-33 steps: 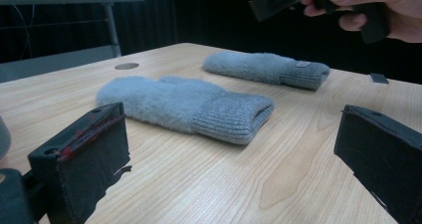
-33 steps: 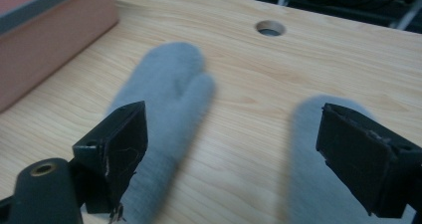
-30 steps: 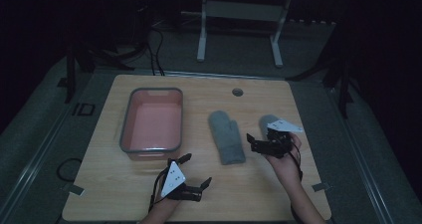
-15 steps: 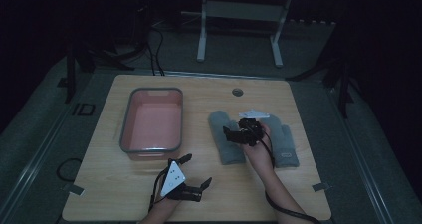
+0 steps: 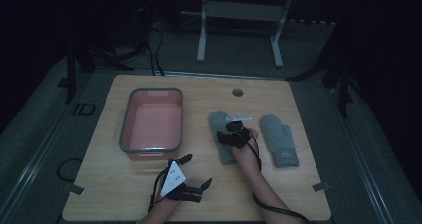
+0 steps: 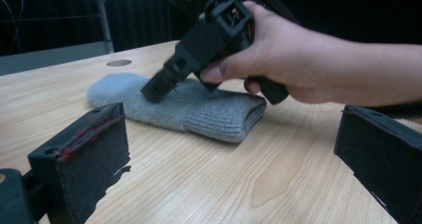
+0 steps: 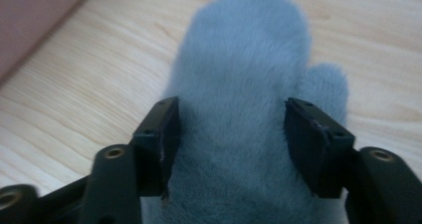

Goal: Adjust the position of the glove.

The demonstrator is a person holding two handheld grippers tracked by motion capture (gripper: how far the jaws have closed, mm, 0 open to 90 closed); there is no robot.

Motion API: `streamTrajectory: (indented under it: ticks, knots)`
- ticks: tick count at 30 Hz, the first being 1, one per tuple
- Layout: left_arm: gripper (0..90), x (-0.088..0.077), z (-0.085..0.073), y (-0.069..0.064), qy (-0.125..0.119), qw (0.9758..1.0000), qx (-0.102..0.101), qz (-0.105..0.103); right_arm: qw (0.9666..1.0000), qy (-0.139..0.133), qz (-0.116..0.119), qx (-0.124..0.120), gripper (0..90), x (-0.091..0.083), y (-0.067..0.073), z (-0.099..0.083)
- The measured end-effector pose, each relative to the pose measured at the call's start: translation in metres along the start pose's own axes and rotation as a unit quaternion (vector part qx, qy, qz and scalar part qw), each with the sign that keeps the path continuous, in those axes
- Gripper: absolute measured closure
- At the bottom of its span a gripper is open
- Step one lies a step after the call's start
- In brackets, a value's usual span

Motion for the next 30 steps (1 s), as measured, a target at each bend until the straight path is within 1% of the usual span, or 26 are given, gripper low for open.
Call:
streamTrajectory:
  ticks: [1, 2, 3, 4, 5, 6, 7, 8, 10, 12, 13, 14, 17, 18, 19, 23, 25, 26, 28, 29, 30]
  knots:
    - [0.9, 0.0, 0.0, 0.0, 0.0, 1.0, -0.001, 0.0, 0.9999, 0.003, -0.009, -0.01, 45.2, 0.003, 0.002, -0.003]
    - [0.9, 0.0, 0.0, 0.0, 0.0, 1.0, -0.001, 0.0, 0.9999, 0.003, -0.009, -0.01, 45.2, 0.003, 0.002, -0.003]
    - [0.9, 0.0, 0.0, 0.0, 0.0, 1.0, -0.001, 0.0, 0.9996, 0.003, -0.019, -0.021, 51.1, 0.002, 0.004, -0.003]
    - [0.9, 0.0, 0.0, 0.0, 0.0, 1.0, -0.001, 0.0, 0.9996, 0.003, -0.019, -0.021, 51.1, 0.002, 0.004, -0.003]
    - [0.9, 0.0, 0.0, 0.0, 0.0, 1.0, -0.001, 0.0, 0.9995, 0.002, -0.021, -0.024, 53.3, 0.002, 0.004, -0.003]
    - [0.9, 0.0, 0.0, 0.0, 0.0, 1.0, -0.002, 0.0, 0.9994, 0.003, -0.023, -0.024, 58.5, 0.002, 0.005, -0.003]
    - [0.9, 0.0, 0.0, 0.0, 0.001, 1.0, -0.002, 0.0, 0.9994, 0.002, -0.026, -0.024, 65.6, 0.002, 0.006, -0.004]
    - [0.9, 0.0, 0.0, 0.0, 0.001, 1.0, -0.003, 0.0, 0.9995, -0.005, -0.029, -0.015, 77.0, -0.001, 0.005, -0.004]
    - [0.9, 0.0, 0.0, 0.0, 0.001, 1.0, -0.002, 0.001, 0.9996, -0.005, -0.027, 0.007, 82.0, -0.006, 0.003, -0.003]
    - [0.9, 0.0, 0.0, 0.001, 0.001, 1.0, -0.003, 0.0, 0.9993, -0.011, -0.032, 0.016, 82.9, -0.013, 0.001, -0.001]
    - [0.9, 0.0, 0.0, 0.001, 0.001, 1.0, -0.003, 0.0, 0.9993, -0.011, -0.032, 0.016, 82.9, -0.013, 0.001, -0.001]
    - [0.9, 0.0, 0.0, 0.001, 0.001, 1.0, -0.004, 0.0, 0.9981, -0.016, -0.021, 0.055, 83.1, -0.023, -0.006, 0.003]
    - [0.9, 0.0, 0.0, 0.001, 0.0, 1.0, -0.005, 0.0, 0.9957, -0.024, -0.029, 0.084, 83.2, -0.038, -0.015, 0.008]
    - [0.9, 0.0, 0.0, 0.001, 0.001, 1.0, -0.005, 0.0, 0.9957, -0.024, -0.029, 0.084, 83.2, -0.038, -0.015, 0.008]
    - [0.9, 0.0, 0.0, 0.001, 0.001, 1.0, -0.004, 0.0, 0.995, -0.025, -0.036, 0.09, 83.3, -0.047, -0.02, 0.011]
    - [0.9, 0.0, 0.0, 0.001, 0.001, 1.0, -0.004, 0.0, 0.9944, -0.017, -0.049, 0.092, 83.3, -0.06, -0.024, 0.013]
    - [0.9, 0.0, 0.0, 0.001, 0.001, 1.0, -0.004, 0.0, 0.9941, -0.018, -0.052, 0.093, 83.3, -0.061, -0.024, 0.012]
    - [0.9, 0.0, 0.0, 0.001, 0.002, 1.0, -0.003, 0.0, 0.9936, -0.016, -0.058, 0.096, 83.3, -0.059, -0.025, 0.01]
    - [0.9, 0.0, 0.0, 0.001, 0.001, 1.0, -0.004, 0.001, 0.9934, -0.013, -0.058, 0.098, 83.3, -0.057, -0.026, 0.008]
    - [0.9, 0.0, 0.0, 0.001, 0.001, 1.0, -0.004, 0.0, 0.993, -0.005, -0.058, 0.103, 83.3, -0.051, -0.027, 0.003]
    - [0.9, 0.0, 0.0, 0.001, 0.001, 1.0, -0.005, 0.0, 0.993, -0.005, -0.058, 0.103, 83.3, -0.051, -0.027, 0.003]
Point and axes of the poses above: each handheld gripper's, and its own axes: x roughly forward along the jaws, z roughly out of its top, y roughly to its left, the point moved 2 cm from there along x, roughly forward along the jaws, and after that the axes turned 10 degrees about -z, right-handed, at the moved point
